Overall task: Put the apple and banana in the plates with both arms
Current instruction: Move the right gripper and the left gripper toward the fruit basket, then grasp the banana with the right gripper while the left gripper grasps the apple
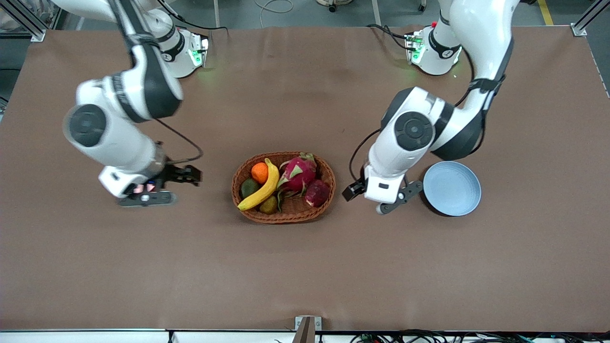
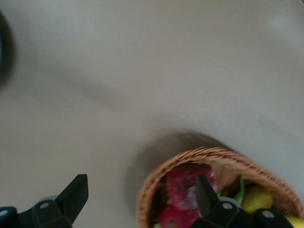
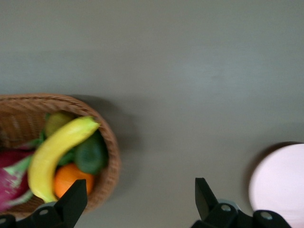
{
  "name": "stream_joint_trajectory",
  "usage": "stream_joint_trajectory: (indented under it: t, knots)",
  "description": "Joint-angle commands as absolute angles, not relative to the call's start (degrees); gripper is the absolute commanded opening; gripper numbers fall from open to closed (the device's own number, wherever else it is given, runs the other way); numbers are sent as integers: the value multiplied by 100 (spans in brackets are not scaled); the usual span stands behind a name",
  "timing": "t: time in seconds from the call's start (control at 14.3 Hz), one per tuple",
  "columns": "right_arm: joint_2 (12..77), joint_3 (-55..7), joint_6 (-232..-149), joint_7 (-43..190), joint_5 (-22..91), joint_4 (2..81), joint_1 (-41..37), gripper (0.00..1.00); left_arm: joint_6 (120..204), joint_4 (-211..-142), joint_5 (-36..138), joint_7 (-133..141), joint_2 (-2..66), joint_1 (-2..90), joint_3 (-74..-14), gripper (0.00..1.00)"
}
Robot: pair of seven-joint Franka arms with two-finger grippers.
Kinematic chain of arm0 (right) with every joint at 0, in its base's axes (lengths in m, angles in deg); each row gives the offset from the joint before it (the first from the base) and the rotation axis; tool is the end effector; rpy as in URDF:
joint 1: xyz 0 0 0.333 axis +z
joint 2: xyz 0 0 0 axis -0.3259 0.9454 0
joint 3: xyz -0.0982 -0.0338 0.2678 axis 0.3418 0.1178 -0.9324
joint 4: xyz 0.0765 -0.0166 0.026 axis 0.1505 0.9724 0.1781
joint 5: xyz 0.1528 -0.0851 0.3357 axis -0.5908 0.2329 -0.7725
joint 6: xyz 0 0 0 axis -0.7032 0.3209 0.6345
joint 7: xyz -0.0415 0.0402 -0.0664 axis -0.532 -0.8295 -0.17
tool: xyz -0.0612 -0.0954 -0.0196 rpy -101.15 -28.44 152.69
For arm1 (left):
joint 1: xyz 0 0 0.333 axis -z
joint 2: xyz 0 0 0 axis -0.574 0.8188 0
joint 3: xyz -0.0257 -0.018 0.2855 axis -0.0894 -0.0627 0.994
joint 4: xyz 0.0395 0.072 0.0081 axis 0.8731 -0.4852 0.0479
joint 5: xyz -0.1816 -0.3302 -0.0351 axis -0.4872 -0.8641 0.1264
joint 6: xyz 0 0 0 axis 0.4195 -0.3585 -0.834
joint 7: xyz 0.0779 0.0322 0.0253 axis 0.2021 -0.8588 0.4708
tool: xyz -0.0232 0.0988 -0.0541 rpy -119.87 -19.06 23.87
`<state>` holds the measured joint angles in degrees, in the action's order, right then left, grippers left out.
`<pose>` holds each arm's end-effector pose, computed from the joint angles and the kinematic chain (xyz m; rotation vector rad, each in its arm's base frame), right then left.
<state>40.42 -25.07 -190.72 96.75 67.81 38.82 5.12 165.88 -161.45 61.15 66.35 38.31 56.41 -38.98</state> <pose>0.5912 0.2203 0.3821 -3.1096 -0.0138 0.0044 0.5804 -0.3656 0.3418 2.8616 0.9402 -0.0373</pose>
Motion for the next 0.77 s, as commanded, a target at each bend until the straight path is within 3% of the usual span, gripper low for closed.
stream_joint_trajectory:
  t: [0.0, 0.21, 0.7]
  knots:
    - [4535, -2441, -19559, 10681, 6716, 3712, 1023, 100, 17020, -15918, 6087, 7446, 4238, 5858, -3861, 100]
    - [4983, -2441, -20008, 11920, 6690, 3546, 1148, 100, 17320, -15918, 6087, 8299, 4502, 6077, -3861, 100]
    - [5625, -2450, -20027, 14401, 6532, 3212, 1331, 93, 17917, -15927, 6069, 8916, 4907, 6368, -3861, 100]
